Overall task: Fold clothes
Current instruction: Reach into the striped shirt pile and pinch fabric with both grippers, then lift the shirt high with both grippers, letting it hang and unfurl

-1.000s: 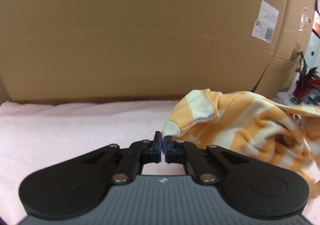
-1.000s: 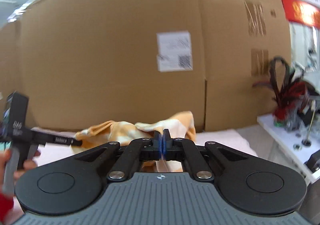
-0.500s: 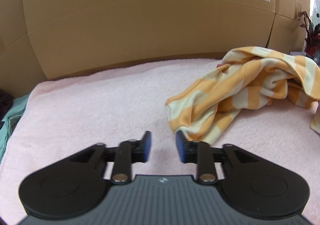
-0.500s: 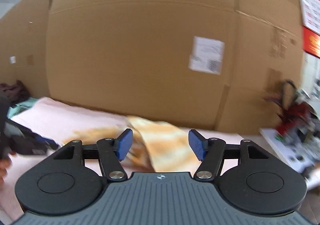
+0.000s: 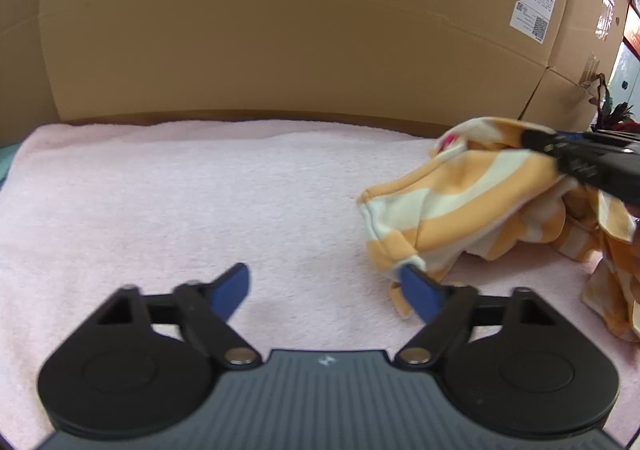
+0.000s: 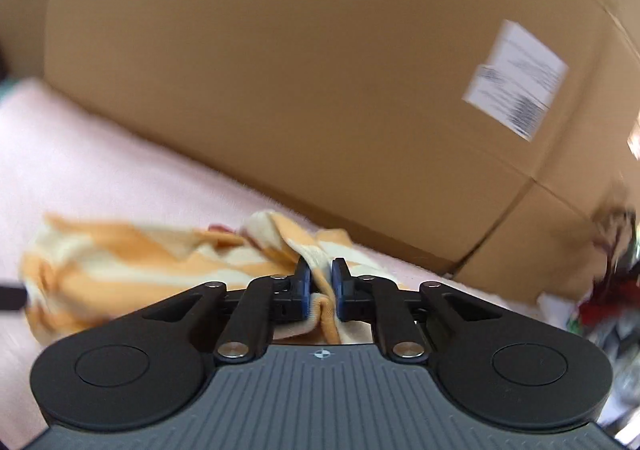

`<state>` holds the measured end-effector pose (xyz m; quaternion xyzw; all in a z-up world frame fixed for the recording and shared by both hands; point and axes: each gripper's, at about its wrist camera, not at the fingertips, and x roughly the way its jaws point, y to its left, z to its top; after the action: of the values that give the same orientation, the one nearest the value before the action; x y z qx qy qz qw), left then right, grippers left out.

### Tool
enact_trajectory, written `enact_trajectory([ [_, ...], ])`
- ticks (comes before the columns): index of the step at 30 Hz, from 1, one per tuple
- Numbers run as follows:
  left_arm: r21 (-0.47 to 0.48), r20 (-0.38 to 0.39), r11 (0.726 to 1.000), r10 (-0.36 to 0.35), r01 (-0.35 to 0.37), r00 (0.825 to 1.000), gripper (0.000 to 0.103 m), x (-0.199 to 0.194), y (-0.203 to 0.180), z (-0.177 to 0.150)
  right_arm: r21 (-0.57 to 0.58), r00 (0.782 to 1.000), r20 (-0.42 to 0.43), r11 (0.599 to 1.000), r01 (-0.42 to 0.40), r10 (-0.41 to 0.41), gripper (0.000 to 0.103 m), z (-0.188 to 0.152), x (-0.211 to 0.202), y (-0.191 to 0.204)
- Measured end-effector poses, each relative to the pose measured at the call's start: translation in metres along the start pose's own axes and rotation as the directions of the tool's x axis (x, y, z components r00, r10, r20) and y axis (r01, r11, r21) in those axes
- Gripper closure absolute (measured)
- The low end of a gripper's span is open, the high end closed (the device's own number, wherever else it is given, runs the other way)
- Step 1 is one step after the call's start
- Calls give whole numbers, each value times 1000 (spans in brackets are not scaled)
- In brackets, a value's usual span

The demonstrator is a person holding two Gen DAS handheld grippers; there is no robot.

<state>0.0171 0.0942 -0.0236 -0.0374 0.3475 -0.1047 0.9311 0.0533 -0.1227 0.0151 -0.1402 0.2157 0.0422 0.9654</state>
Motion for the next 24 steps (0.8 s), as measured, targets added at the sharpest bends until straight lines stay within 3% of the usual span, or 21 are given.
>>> enact_trajectory([
  [2, -8, -47, 999, -48, 48, 998, 69, 11, -6, 4, 98, 999, 44, 995, 13, -17, 94, 0, -18, -20],
  [3, -7, -73, 998, -65, 65, 995, 79, 17, -10, 4, 131, 998, 58, 991, 24, -32, 94, -3, -28, -28],
  [4, -5, -99, 997, -81, 81, 992, 101, 22, -15, 4, 157, 996, 68, 987, 38, -49, 94, -7, -38, -36],
  [5, 6, -113, 996, -83, 84, 990, 103, 27, -22, 3, 184, 995, 78, 982, 51, -67, 94, -11, -49, -45],
  [7, 40, -95, 997, -68, 72, 993, 103, 25, -36, 0, 240, 995, 69, 969, 52, -71, 94, -23, -65, -61],
  [10, 61, -76, 985, -155, 160, 985, 103, 12, -49, -4, 292, 996, 29, 954, 70, -82, 94, -41, -73, -77],
  [12, 98, -39, 978, -183, 186, 982, 90, -3, -60, -11, 315, 994, -1, 944, 101, -106, 94, -53, -76, -85],
  [13, 130, -17, 976, -173, 173, 985, 75, -10, -65, -16, 318, 992, -16, 940, 121, -122, 99, -57, -75, -88],
  [14, 160, 5, 974, -162, 160, 987, 53, -17, -70, -21, 318, 989, -32, 937, 144, -141, 99, -61, -72, -92],
  [16, 208, 26, 967, -157, 148, 987, 33, -22, -78, -27, 284, 981, -75, 939, 195, -181, 98, -69, -69, -95],
  [17, 232, 36, 962, -154, 142, 987, 29, -24, -82, -30, 265, 978, -82, 941, 209, -194, 97, -73, -70, -95],
  [20, 283, 46, 951, -146, 127, 988, 29, -23, -92, -34, 181, 980, -37, 963, 200, -196, 88, -80, -85, -88],
  [24, 288, -20, 945, -156, 155, 988, 37, -2, -102, -33, -59, 978, 108, 980, 188, -181, 55, -81, -112, -55],
])
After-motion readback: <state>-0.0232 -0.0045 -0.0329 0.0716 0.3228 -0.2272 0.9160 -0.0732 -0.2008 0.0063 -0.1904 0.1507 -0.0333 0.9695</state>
